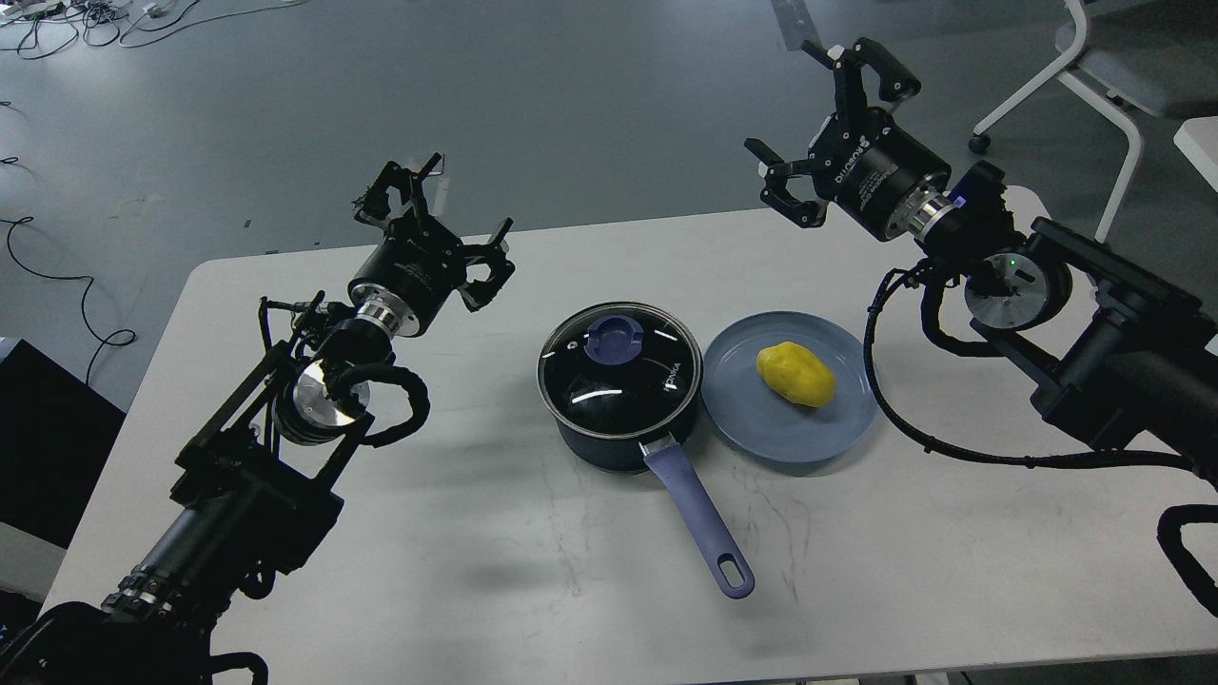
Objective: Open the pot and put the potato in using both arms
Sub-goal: 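Raise the left gripper and open it above the table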
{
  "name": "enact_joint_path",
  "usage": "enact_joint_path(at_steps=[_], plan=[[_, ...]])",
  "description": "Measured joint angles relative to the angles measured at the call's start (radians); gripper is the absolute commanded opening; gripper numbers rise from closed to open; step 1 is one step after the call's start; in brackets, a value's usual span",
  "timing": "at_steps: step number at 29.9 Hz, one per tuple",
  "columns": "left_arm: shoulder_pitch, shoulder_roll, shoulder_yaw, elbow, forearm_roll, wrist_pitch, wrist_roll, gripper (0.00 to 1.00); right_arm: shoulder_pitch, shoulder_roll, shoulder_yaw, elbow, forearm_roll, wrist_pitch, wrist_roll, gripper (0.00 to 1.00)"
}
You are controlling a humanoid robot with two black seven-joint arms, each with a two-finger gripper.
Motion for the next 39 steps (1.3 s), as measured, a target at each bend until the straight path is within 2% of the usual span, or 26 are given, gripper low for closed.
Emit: enact_joint_path(at_steps=[17, 21, 25, 28, 39], plan=[[0.024, 0.005, -0.03, -0.007, -0.008, -0.001, -0.017, 0.98, -0.012, 0.011, 0.012, -0.009, -0.002, -0.005, 0.002, 1.0], [0.027, 0.02, -0.029, -0.009, -0.008, 0.006, -0.045, 0.98, -0.011, 0.005, 0.013, -0.009, -0.002, -0.005, 0.002, 1.0], [0.027, 0.023, -0.021, -0.009, 0.001, 0.005, -0.095, 0.98, -0.018, 0.004, 0.023, -0.002, -0.002, -0.007, 0.008, 1.0], [0.027, 0.025, -0.021, -0.01, 0.003, -0.004, -0.111, 0.98, -0.015, 0.004, 0.037, 0.012, -0.002, -0.022, 0.01, 1.0], [0.029, 0.05, -0.015, -0.011, 0.005, -0.009, -0.109, 0.98, 0.002, -0.009, 0.026, 0.021, -0.004, -0.034, 0.004, 1.0]])
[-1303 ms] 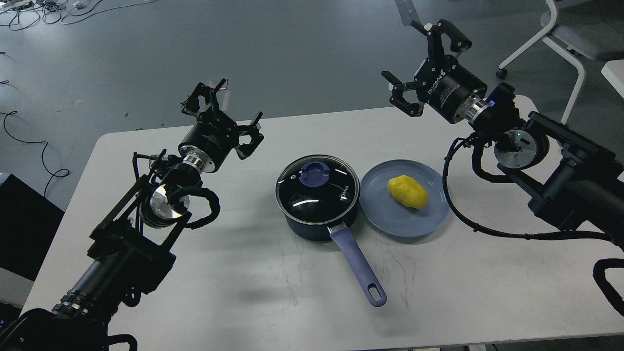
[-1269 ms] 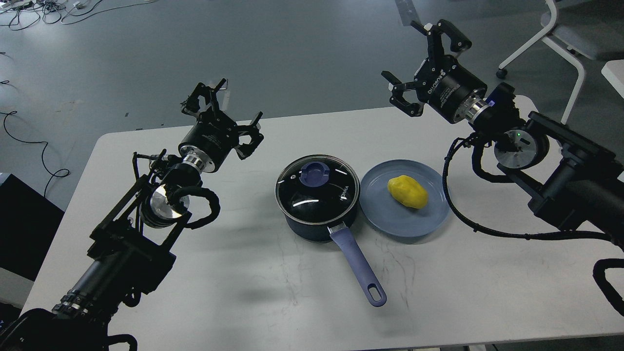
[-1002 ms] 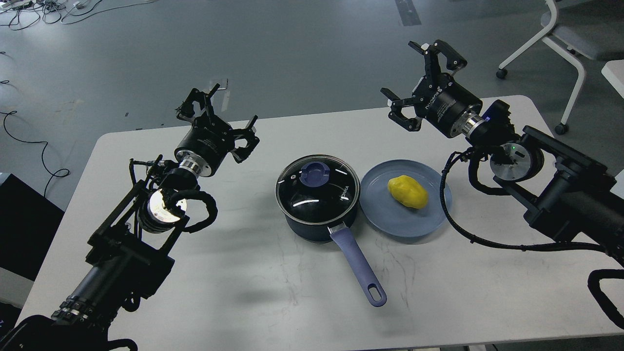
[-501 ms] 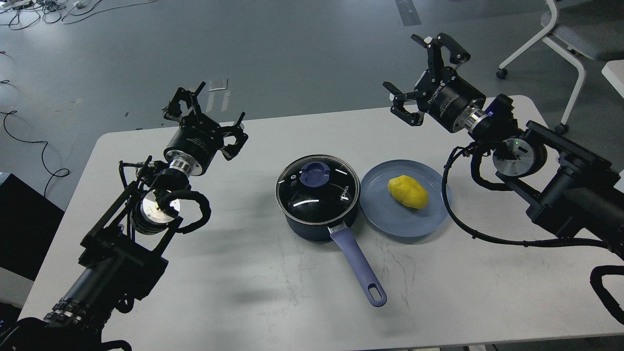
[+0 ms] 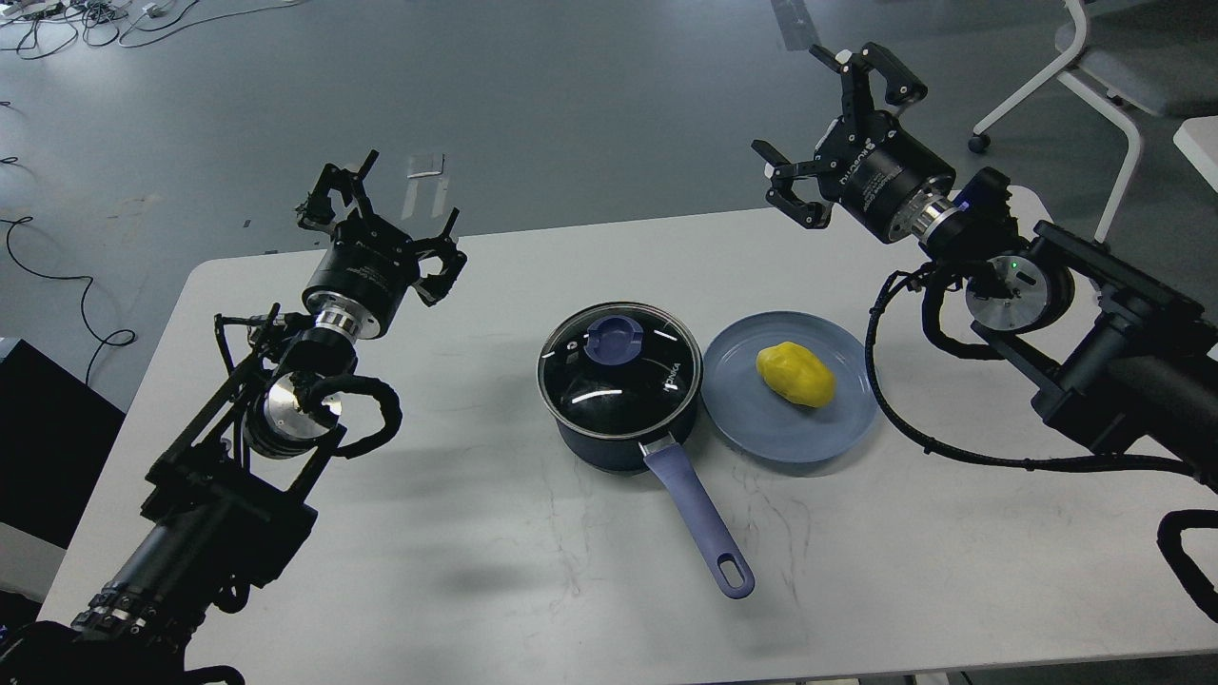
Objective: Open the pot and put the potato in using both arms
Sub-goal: 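Raise the left gripper and open it above the table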
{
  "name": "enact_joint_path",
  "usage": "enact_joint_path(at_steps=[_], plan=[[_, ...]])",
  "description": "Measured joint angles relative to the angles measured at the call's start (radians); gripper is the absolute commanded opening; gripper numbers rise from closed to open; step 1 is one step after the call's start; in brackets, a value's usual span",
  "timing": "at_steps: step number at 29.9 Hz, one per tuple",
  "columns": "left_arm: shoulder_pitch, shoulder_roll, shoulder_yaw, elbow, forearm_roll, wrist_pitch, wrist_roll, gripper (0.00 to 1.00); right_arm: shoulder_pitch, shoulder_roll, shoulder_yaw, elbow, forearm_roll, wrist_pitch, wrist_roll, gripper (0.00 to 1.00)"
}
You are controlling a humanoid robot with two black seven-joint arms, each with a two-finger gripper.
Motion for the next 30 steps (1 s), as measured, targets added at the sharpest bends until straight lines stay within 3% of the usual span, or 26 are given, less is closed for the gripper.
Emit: enact_joint_path(at_steps=[17, 20, 25, 30], plan=[[-0.009, 0.05, -0.009, 0.006, -0.002, 0.008, -0.011, 0.98, -0.007, -0.012, -0.02, 0.002, -0.002, 0.007, -0.002, 1.0], [-0.018, 0.066, -0.005, 0.008, 0.031, 0.014, -0.043, 0.98, -0.007, -0.019, -0.024, 0.002, -0.002, 0.006, -0.002, 1.0], [-0.051, 0.13, 0.004, 0.003, 0.226, 0.017, -0.139, 0.98, -0.01, -0.048, -0.024, 0.003, -0.002, 0.005, -0.002, 1.0], [-0.085, 0.207, 0.021, -0.016, 0.557, 0.017, -0.156, 0.98, -0.027, -0.056, -0.012, -0.002, -0.002, 0.004, 0.004, 1.0]])
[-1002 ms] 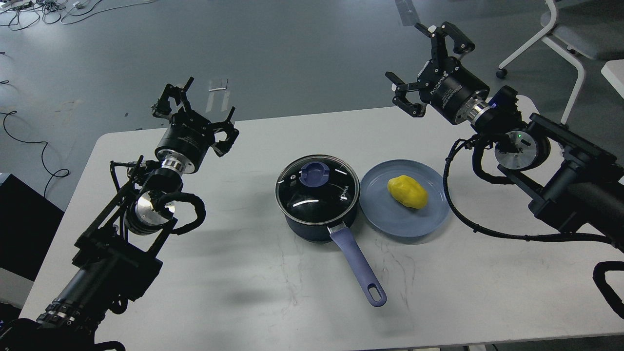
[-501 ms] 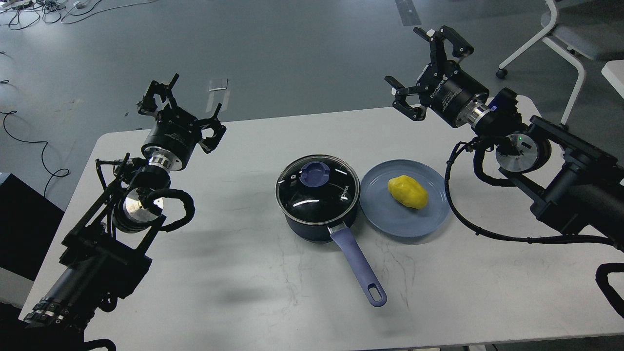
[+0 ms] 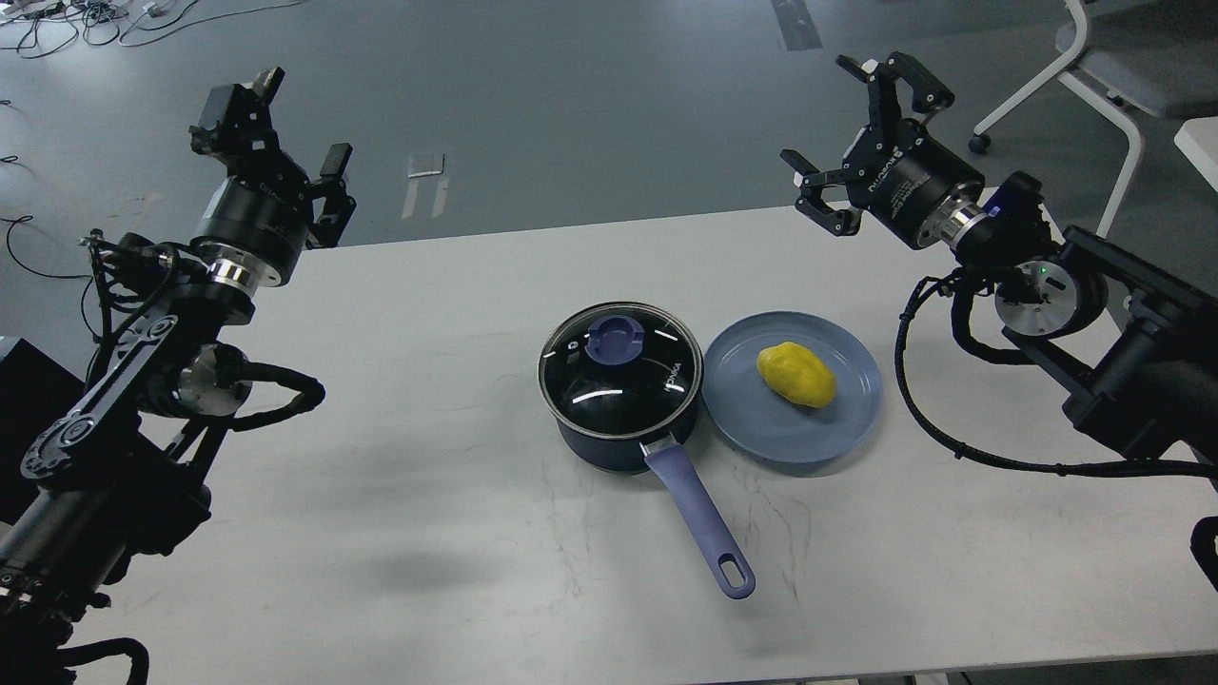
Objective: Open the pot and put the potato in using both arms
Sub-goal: 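Swing the left gripper over the saucepan toward the lid knob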
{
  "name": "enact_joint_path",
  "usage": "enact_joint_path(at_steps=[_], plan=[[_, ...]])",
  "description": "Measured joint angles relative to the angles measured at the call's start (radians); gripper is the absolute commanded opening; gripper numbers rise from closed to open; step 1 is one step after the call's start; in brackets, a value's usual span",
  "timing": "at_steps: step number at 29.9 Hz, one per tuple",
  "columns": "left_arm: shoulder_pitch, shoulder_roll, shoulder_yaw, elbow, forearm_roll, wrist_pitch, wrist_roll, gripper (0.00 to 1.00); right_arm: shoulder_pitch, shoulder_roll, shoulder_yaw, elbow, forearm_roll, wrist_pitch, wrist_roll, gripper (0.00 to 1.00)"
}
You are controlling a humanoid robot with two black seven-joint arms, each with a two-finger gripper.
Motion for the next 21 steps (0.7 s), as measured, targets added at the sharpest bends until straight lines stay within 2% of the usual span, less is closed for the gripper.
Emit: enact_joint_path(at_steps=[8, 14, 21], plan=[[-0.032, 0.074, 0.037, -0.213, 0.373, 0.033, -0.005, 0.98, -0.015, -0.047, 0.009, 0.001, 0.0, 0.0, 0.003, 1.0], [-0.137, 0.136, 0.258, -0.342, 0.768, 0.144, -0.001, 0.98, -0.023, -0.077, 0.023, -0.009, 0.0, -0.003, 0.004, 1.0], [-0.204, 0.105, 0.432, -0.354, 1.09, 0.239, -0.004, 0.98, -0.029, -0.088, 0.024, -0.011, 0.0, -0.006, 0.004, 1.0]])
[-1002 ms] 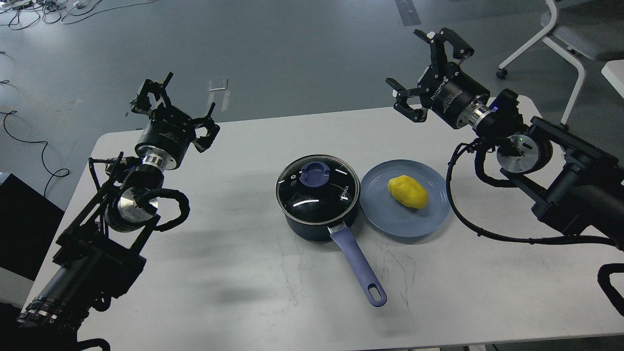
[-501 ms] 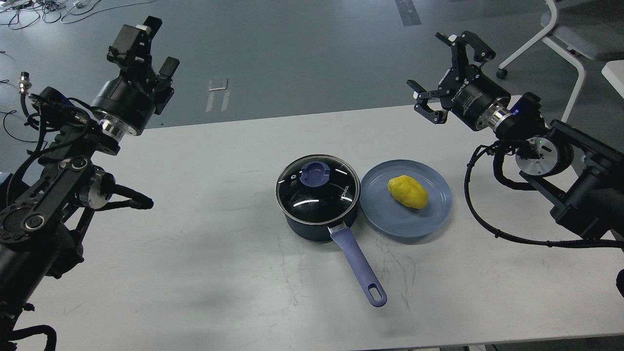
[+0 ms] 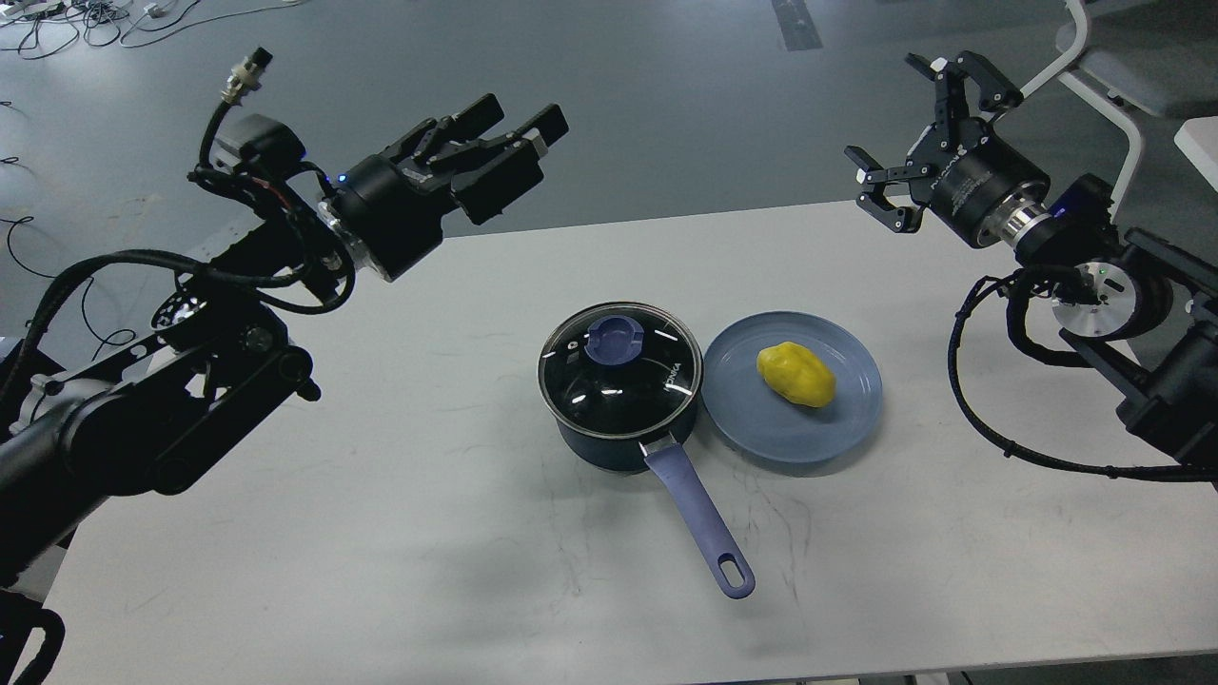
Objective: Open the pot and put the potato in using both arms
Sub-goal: 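Swing the left gripper over the saucepan toward the lid knob, then lower the left gripper and grasp the glass lid's blue knob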
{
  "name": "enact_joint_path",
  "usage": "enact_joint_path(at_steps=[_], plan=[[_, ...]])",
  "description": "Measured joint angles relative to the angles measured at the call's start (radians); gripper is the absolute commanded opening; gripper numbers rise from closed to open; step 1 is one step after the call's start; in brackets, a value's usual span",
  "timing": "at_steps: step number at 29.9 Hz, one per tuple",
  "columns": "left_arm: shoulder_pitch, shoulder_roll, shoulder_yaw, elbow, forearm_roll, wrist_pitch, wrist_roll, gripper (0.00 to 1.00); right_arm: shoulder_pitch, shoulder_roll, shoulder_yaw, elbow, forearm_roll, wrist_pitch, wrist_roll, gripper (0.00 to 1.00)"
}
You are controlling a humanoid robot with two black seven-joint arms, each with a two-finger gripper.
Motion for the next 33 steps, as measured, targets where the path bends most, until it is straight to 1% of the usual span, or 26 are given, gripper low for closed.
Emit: enact_joint_path(at_steps=[4, 7, 11, 18, 23, 27, 33], plan=[[-0.01, -0.045, 0.067, 0.0, 0.18, 0.053, -0.004, 0.98, -0.005, -0.014, 0.0, 0.0, 0.0, 0.0, 0.0, 1.0], [-0.028, -0.083, 0.123, 0.005, 0.305, 0.063, -0.022, 0.98, -0.013, -0.021, 0.0, 0.0, 0.0, 0.0, 0.0, 1.0], [-0.058, -0.138, 0.207, 0.023, 0.442, 0.066, -0.03, 0.98, -0.021, -0.022, -0.001, 0.0, 0.0, 0.0, 0.0, 1.0], [-0.066, -0.223, 0.231, 0.144, 0.464, 0.067, -0.031, 0.98, -0.029, -0.025, -0.001, 0.0, 0.0, -0.002, 0.0, 1.0], [-0.063, -0.243, 0.236, 0.232, 0.465, 0.064, -0.039, 0.98, -0.03, -0.032, -0.001, 0.0, 0.0, -0.002, 0.0, 1.0], [-0.054, -0.246, 0.245, 0.255, 0.454, 0.064, -0.052, 0.98, -0.031, -0.037, -0.001, 0.0, 0.0, -0.002, 0.0, 1.0], [-0.032, -0.248, 0.277, 0.272, 0.427, 0.064, -0.055, 0.98, -0.034, -0.038, -0.001, 0.0, 0.0, -0.003, 0.001, 1.0]])
